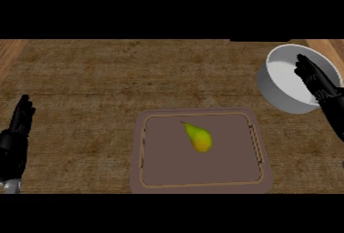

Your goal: Pick the pear from the tray and place it in the pot

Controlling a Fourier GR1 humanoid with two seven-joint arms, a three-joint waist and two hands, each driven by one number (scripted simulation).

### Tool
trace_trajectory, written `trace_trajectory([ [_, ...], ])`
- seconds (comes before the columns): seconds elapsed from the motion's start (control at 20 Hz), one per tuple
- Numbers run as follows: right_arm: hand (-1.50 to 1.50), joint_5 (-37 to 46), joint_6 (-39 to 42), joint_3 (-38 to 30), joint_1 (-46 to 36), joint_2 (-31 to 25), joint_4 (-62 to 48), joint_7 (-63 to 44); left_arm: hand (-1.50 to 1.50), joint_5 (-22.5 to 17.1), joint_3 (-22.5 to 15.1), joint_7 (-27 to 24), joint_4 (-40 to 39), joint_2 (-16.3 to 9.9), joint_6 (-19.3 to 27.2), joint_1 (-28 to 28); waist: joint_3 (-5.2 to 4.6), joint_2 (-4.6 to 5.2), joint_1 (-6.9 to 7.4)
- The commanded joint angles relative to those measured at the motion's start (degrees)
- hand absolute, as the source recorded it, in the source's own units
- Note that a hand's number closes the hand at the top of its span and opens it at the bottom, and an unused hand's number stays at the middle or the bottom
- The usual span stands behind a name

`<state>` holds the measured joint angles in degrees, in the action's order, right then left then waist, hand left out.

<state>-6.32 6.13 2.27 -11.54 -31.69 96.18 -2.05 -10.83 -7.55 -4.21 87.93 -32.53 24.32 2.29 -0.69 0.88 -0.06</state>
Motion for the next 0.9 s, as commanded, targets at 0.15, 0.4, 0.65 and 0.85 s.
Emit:
trace_trajectory([
  [0.15,1.5,-10.24,6.97,-4.13,-7.74,5.63,-4.95,16.82,0.0,-2.58,-3.97,-2.95,3.25,7.97,-2.23,-3.96,0.91,-0.34,1.49],
  [0.4,-1.5,5.91,-9.74,-5.28,-4.87,8.47,-17.3,17.19,0.0,-4.67,-7.93,-5.52,4.33,14.25,-3.88,-3.7,0.73,0.01,1.87],
  [0.65,-1.5,2.27,-1.66,-1.37,-1.88,15.84,-20.33,39.77,0.0,-3.21,-8.4,-4.47,1.97,16.84,-2.72,-5.06,0.77,-0.72,0.42],
  [0.85,-1.5,1.16,2.17,-0.83,0.98,13.04,-8.36,34.11,0.0,-0.91,-8.85,-9.15,-2.31,20.59,-2.69,-4.02,0.67,-0.96,-0.29],
])
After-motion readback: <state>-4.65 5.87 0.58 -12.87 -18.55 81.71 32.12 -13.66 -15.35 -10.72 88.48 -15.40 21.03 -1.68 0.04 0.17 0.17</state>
